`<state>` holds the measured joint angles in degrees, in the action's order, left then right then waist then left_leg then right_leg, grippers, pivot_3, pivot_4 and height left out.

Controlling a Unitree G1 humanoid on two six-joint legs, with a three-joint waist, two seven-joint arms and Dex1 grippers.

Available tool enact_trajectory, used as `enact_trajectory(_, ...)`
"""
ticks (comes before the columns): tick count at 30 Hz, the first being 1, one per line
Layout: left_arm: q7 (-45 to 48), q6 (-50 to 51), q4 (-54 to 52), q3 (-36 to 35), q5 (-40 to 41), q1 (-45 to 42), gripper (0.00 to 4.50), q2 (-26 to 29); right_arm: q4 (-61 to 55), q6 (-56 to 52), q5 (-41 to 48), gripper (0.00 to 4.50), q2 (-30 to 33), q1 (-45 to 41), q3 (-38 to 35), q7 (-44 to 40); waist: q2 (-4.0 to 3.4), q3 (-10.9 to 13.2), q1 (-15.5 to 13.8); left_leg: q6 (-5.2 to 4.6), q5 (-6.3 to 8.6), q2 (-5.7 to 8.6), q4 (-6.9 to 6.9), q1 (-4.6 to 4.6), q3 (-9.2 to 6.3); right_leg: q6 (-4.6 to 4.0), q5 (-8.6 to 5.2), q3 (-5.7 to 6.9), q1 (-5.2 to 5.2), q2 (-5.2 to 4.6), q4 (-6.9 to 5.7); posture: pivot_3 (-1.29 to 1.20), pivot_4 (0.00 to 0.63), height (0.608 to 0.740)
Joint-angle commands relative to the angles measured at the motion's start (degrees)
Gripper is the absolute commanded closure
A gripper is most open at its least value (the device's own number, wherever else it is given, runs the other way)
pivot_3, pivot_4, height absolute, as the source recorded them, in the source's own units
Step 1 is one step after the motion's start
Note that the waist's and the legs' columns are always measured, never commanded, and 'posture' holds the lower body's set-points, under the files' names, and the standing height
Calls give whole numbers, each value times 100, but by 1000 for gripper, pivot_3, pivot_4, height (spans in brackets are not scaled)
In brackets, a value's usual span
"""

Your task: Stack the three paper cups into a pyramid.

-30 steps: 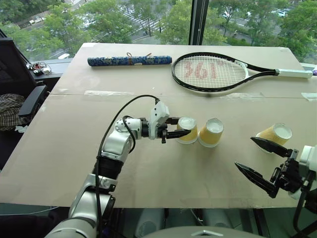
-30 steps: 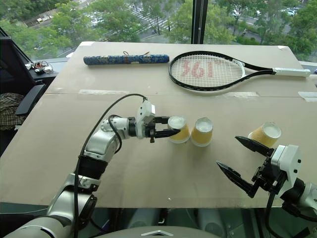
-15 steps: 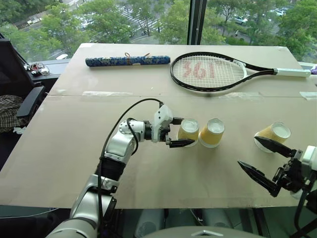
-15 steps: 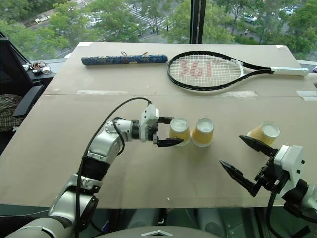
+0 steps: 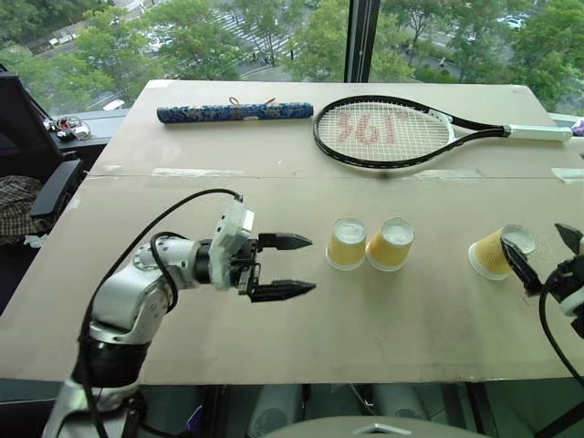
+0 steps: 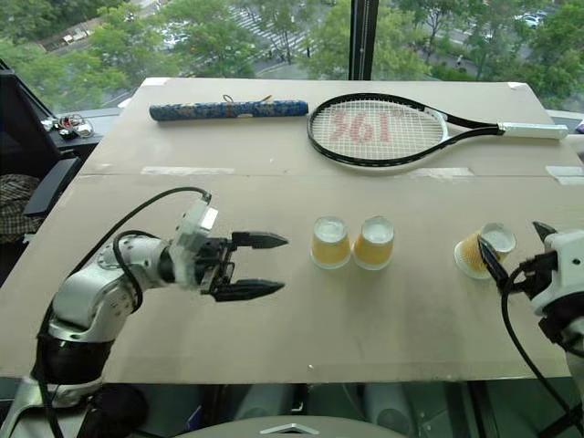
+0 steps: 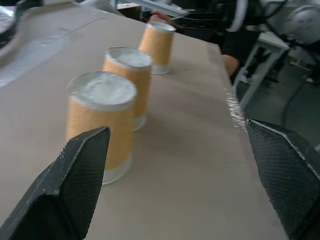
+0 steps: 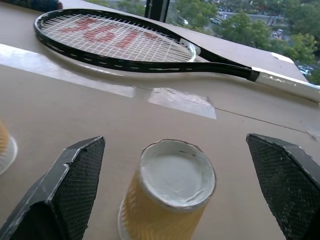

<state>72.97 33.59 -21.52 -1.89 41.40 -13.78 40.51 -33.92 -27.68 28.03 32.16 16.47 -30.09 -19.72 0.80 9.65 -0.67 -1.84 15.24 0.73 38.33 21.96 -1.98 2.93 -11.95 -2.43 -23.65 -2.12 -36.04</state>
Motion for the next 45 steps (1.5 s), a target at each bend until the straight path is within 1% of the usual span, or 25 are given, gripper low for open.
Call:
enact_trajectory(1,-8,-27,-389,-156,258,88,46,93,122,-503,-34,0,80,-358,114,269,-10,-2,-8,0,0,1,0,-3,0,0,0,0,1,2,0,0,150,740)
enact_trajectory(6,-266,11,-766,-269,543,261,46,54,365,-1082,4,0,28,-740,271,444,-9,-2,13,0,0,0,0,0,4,-1,0,-4,0,10,1,0,150,740)
enact_trajectory(8,-367,4,-983,-359,688,429,0,54,445,-1195,34,530,34,-747,223,398,-9,-2,16,-3,2,0,-3,1,3,-1,0,-4,-1,10,1,0,150,740)
enact_trajectory(9,-388,-37,-1057,-396,719,556,0,47,436,-1186,61,888,38,-723,194,336,-9,-2,17,-4,2,0,-3,2,2,-1,0,-4,-1,10,2,0,150,740)
enact_trajectory(12,-394,-193,-1075,-389,666,797,0,17,412,-1177,47,2275,90,-677,135,241,-10,-3,21,-5,3,0,-5,0,3,0,0,-4,0,10,3,0,150,740)
enact_trajectory(14,-496,-295,-964,-374,603,836,0,-66,387,-1060,54,2292,180,-671,81,60,-10,-3,12,-5,3,0,-4,0,3,2,-2,-4,0,11,3,0,150,740)
enact_trajectory(16,-818,-368,-806,-510,643,909,0,-292,227,-934,313,2292,305,-743,21,-334,-13,-4,10,-5,2,0,0,-1,3,20,-13,-4,2,11,3,0,150,740)
enact_trajectory(17,-979,-543,-726,-592,522,969,0,-428,130,-901,473,2292,356,-808,5,-510,-12,-4,18,-5,2,0,1,-4,7,22,-13,-7,4,11,2,0,150,740)
enact_trajectory(18,-1120,-1081,-606,-698,237,1066,0,-721,-4,-920,708,2292,407,-916,1,-667,-13,-4,35,-5,2,0,1,-6,7,23,-14,-8,6,11,2,0,150,740)
enact_trajectory(19,-1183,-1429,-516,-779,51,1162,0,-892,-140,-980,946,2292,467,-1025,16,-794,-15,-4,58,-5,2,0,1,-6,7,24,-14,-9,5,11,2,0,150,740)
enact_trajectory(21,-977,-1302,-368,-1040,347,1348,0,-812,-477,-1246,1581,2292,650,-1374,164,-1008,-14,-4,136,-5,3,-1,-1,-7,10,21,-11,-12,5,11,2,0,150,740)
enact_trajectory(22,-632,-1201,-248,-1171,552,1443,0,-638,-609,-1388,1826,2292,747,-1650,321,-1031,-14,-4,155,-5,3,-5,-2,-6,6,3,0,-9,4,14,2,0,150,740)
enact_trajectory(23,-400,-1138,-152,-1282,660,1552,0,-486,-684,-1522,2030,2292,828,-1911,464,-1014,-14,-4,186,-5,3,-8,-2,-8,5,3,0,-9,4,17,1,0,150,740)
enact_trajectory(25,-160,-839,-5,-1498,974,1764,0,-208,-730,-1825,2450,2292,977,-2412,735,-957,-14,-4,191,-5,3,-18,-5,-9,2,2,-1,-2,0,24,0,0,150,740)
enact_trajectory(27,-48,-881,91,-1663,932,1988,0,-53,-722,-2158,2745,2292,1184,-2991,1122,-943,-14,-2,154,-5,3,-22,-8,-7,-2,11,-8,5,-2,24,0,0,150,740)
enact_trajectory(29,73,-981,105,-1781,834,2194,0,54,-615,-2343,2732,2292,1393,-3528,1570,-1073,-14,1,132,-5,3,-20,-8,1,-3,14,-10,9,-5,19,5,0,150,740)
enact_trajectory(30,82,-977,85,-1821,835,2273,0,77,-535,-2392,2663,2292,1448,-3729,1765,-1120,-12,1,116,-5,3,-15,-7,6,5,-2,-1,5,-10,10,10,0,150,740)
enact_trajectory(35,8,-1000,-63,-1926,866,2529,0,53,-155,-2384,2244,2292,1471,-4491,2598,-1384,-5,2,119,-10,6,-3,-3,14,7,-3,1,2,-13,-13,17,0,150,740)
enact_trajectory(39,-121,-1020,-158,-1926,831,2594,0,24,12,-2355,2064,2292,1431,-4710,2882,-1544,-5,2,116,-10,6,-3,-4,28,-3,-4,2,13,-25,-32,17,0,150,740)
enact_trajectory(45,-340,-951,-360,-1935,896,2642,0,10,301,-2165,1478,2292,1525,-4714,3209,-1815,-5,2,129,-10,6,-3,-7,30,-2,-5,2,12,-28,-33,17,0,150,740)
